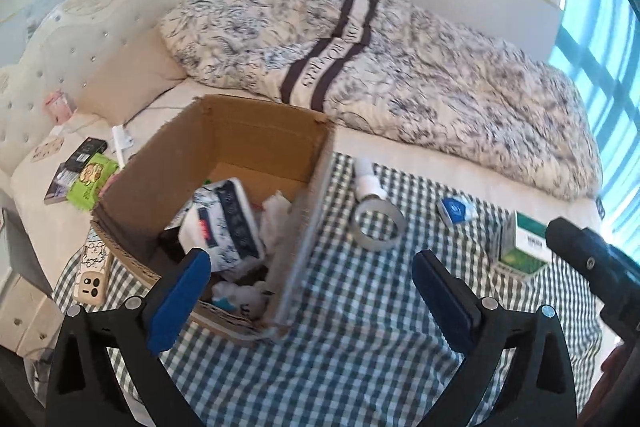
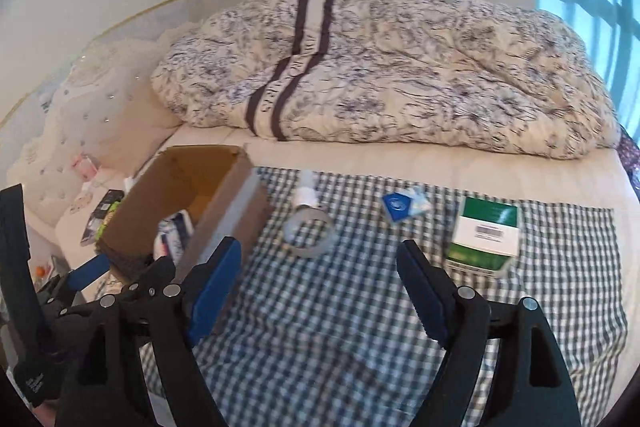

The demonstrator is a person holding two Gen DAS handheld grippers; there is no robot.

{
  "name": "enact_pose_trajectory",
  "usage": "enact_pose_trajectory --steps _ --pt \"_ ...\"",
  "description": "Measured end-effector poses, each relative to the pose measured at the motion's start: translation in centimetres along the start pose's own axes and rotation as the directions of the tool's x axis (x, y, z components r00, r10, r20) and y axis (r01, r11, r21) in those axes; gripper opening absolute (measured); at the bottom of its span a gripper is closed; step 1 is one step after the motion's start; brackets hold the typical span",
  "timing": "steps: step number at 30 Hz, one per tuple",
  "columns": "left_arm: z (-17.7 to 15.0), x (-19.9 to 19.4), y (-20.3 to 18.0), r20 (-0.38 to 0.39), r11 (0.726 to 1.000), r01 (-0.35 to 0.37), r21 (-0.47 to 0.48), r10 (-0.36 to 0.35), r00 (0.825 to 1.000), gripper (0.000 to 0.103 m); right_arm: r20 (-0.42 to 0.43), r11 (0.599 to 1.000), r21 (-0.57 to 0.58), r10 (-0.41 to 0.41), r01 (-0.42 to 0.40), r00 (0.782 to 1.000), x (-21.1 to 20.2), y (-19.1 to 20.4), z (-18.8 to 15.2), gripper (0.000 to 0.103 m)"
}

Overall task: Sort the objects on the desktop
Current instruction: 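Move both tools back over the tape roll and tissue pack on the cloth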

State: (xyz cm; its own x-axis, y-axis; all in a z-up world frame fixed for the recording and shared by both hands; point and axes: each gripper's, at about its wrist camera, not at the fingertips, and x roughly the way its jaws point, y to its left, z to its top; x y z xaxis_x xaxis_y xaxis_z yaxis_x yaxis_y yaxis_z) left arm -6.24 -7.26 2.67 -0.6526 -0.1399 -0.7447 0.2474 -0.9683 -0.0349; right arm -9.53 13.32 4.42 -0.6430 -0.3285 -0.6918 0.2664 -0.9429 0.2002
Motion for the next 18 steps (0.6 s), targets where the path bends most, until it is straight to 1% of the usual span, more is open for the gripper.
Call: enact_pose_trajectory --steps 6,9,14,18 --pt "-1.2 0.9 -2.6 -0.023 0.999 0.012 0.053 -0.011 1.0 0.103 -0.015 0.998 0.051 -0.033 0.034 0.999 0.3 -3.4 -0.7 0.081" --pt "-1.6 1.7 -3.6 -0.033 0.998 0.026 0.06 -0.024 0.999 0.103 -0.029 0.997 0.069 -0.043 0.045 0.999 0.8 -4.8 -1.1 0.081" --pt "-2.1 3.5 -5.2 -0.042 0.996 0.068 0.056 -0.065 0.997 0.103 -0.03 0.995 0.08 -0.053 0.055 0.998 1.8 -6.5 -1.6 0.081" --pt "-2.3 5.6 -7.0 -0.044 0.991 0.116 0.071 -0.113 0.993 0.103 -0.033 0.996 0.085 -0.034 0.037 0.999 3.0 -7.4 -1.7 0.081"
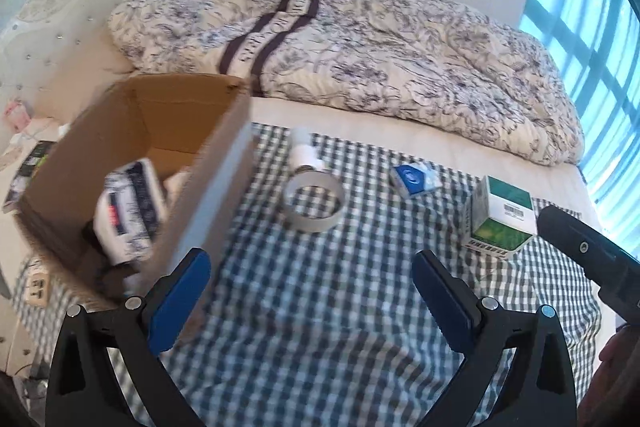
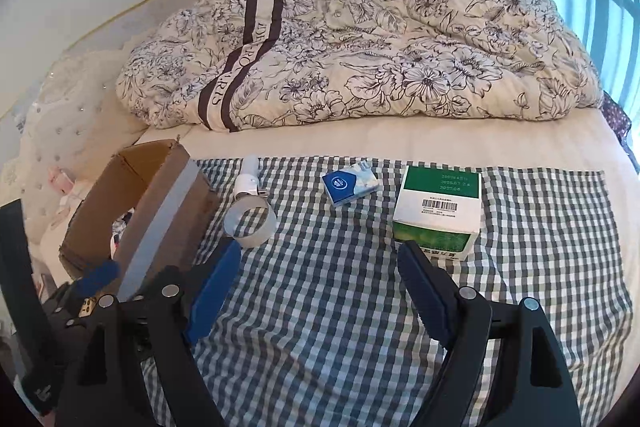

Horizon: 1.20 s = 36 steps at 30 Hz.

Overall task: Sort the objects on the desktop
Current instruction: 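Move both tools back over the tape roll and tissue pack on the cloth, then grasp the tape roll with the left tool while the right tool grasps the blue Vinda tissue pack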

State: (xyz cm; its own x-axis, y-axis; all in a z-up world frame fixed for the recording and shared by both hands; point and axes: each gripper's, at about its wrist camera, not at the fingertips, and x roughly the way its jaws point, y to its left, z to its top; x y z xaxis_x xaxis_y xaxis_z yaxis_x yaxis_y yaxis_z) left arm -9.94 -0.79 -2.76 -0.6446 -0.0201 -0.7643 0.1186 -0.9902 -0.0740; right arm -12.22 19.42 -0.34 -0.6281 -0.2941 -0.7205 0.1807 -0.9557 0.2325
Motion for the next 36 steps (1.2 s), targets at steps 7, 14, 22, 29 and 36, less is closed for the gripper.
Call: enact_pose_trajectory --steps 7,14,22,29,36 --pt "0.4 4.7 -1.6 -0.006 0.997 0.031 0.063 -0.031 1.0 0.103 -0.019 1.0 -0.002 -0.005 0.005 1.0 3.4 -0.7 1.0 0.081" --pt "1.4 9.5 -0.6 -0.029 0.998 0.051 0.033 -0.05 0.998 0.103 -0.031 0.997 -0.07 -0.018 0.016 0.999 7.6 0.4 2.7 0.081" --pt "1.9 14.7 0.4 -0.075 0.999 0.041 0.011 -0.04 0.996 0.103 -0.069 0.995 -0.093 -0.05 0.044 0.996 13.1 0.5 3.7 0.081" --pt "2.1 17.9 1.3 -0.099 0.998 0.061 -0.025 -0.063 0.993 0.103 -0.106 0.993 -0.107 -0.068 0.057 0.992 17.3 0.5 4.1 0.081" --pt "2.1 20.4 1.3 -0.128 0.997 0.063 -0.033 -0.066 0.989 0.103 -0.12 0.993 -0.097 -0.079 0.067 0.99 19.8 -0.2 4.4 0.081"
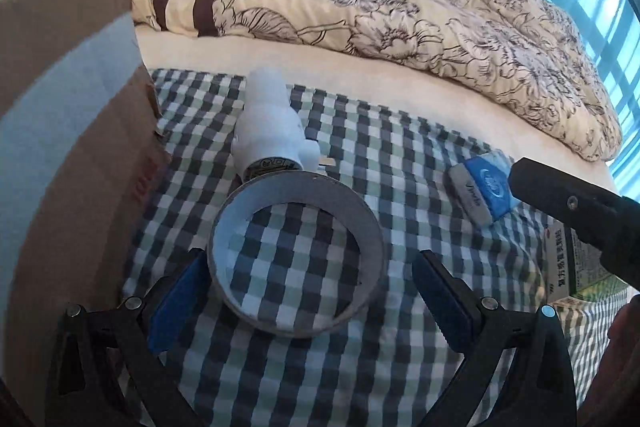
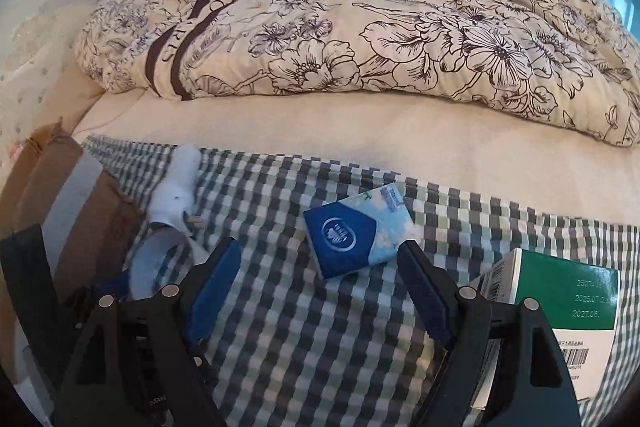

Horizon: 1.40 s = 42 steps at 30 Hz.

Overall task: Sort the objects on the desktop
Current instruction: 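Grasp the tape roll with the left tool while the right tool grasps the blue Vinda tissue pack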

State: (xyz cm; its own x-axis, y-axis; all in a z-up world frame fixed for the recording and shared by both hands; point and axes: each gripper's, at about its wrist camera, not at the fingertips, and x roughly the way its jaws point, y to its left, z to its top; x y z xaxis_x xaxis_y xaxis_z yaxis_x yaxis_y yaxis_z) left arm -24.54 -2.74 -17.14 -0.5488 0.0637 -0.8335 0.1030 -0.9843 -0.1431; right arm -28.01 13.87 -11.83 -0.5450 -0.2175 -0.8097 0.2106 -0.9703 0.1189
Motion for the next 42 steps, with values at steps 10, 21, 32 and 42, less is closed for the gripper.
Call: enact_pose_trajectory --steps 10,21,32,42 --pt "-0.9 1.6 -0.5 0.048 0.998 -0.057 0.038 0.055 0.997 0.102 0.007 0.989 -0.102 -0.108 0.109 0.994 3.0 1.6 1.2 0.081" --pt "-1.1 1.8 -0.1 0.081 0.998 -0.059 0.024 0.057 0.995 0.097 -0.05 0.967 -0.11 -0.237 0.23 0.97 8.3 -0.1 0.8 0.092" --pt "-1.4 -0.3 0.7 0.121 0.998 -0.053 -0.028 0.056 0.991 0.083 -0.071 0.993 -0.026 -0.119 0.117 0.99 5.6 -1.4 0.0 0.018" --pt "-3.5 -6.0 0.5 0.159 0.998 -0.045 -0.044 0.052 0.986 0.083 -0.025 1.0 -0.017 0.009 -0.01 1.0 -2.5 0.0 -4.0 0.017"
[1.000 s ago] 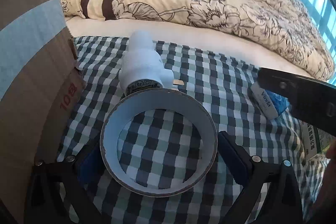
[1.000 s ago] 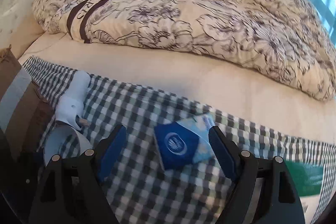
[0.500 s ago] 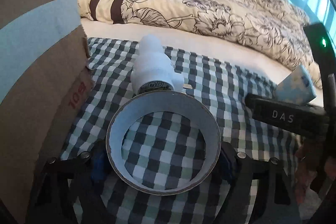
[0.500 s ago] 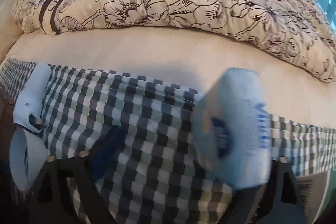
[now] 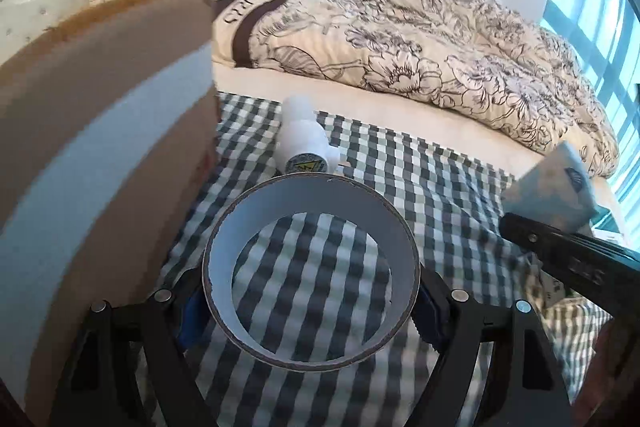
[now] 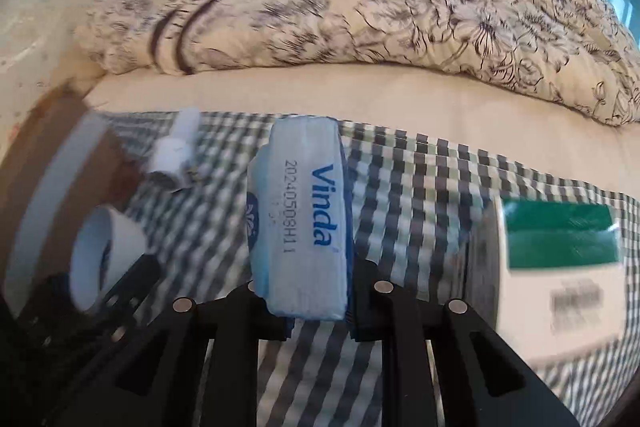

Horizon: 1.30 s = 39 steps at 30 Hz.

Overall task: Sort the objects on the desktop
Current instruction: 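Grasp the tape roll with the left tool while the right tool grasps the blue Vinda tissue pack, then carry the tape roll and the tissue pack over the cardboard box with both tools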

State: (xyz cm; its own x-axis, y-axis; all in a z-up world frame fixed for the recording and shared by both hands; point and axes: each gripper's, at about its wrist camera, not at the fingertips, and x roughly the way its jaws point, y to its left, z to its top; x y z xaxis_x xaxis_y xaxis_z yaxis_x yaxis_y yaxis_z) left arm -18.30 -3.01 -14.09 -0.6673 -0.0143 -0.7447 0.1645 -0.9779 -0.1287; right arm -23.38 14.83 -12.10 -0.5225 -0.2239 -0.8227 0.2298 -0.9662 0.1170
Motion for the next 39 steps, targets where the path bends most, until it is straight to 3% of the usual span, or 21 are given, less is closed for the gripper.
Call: enact_pose_trajectory --steps 13,24,39 --pt "-1.4 -7.0 -0.2 0.026 1.0 0.002 0.007 -0.002 1.0 0.083 0.044 0.995 -0.085 0.066 -0.062 0.997 -8.4 3.8 -3.0 0.017" --pt "-2.4 -14.0 0.9 0.102 1.0 0.016 -0.017 -0.014 0.995 0.083 0.081 0.986 -0.163 0.057 -0.043 0.995 -14.9 5.9 -6.4 0.017" --pt "-1.6 -20.0 7.3 0.128 0.998 -0.003 -0.057 0.011 0.992 0.083 0.123 0.97 -0.234 0.089 -0.058 0.988 -19.8 12.0 -7.2 0.018"
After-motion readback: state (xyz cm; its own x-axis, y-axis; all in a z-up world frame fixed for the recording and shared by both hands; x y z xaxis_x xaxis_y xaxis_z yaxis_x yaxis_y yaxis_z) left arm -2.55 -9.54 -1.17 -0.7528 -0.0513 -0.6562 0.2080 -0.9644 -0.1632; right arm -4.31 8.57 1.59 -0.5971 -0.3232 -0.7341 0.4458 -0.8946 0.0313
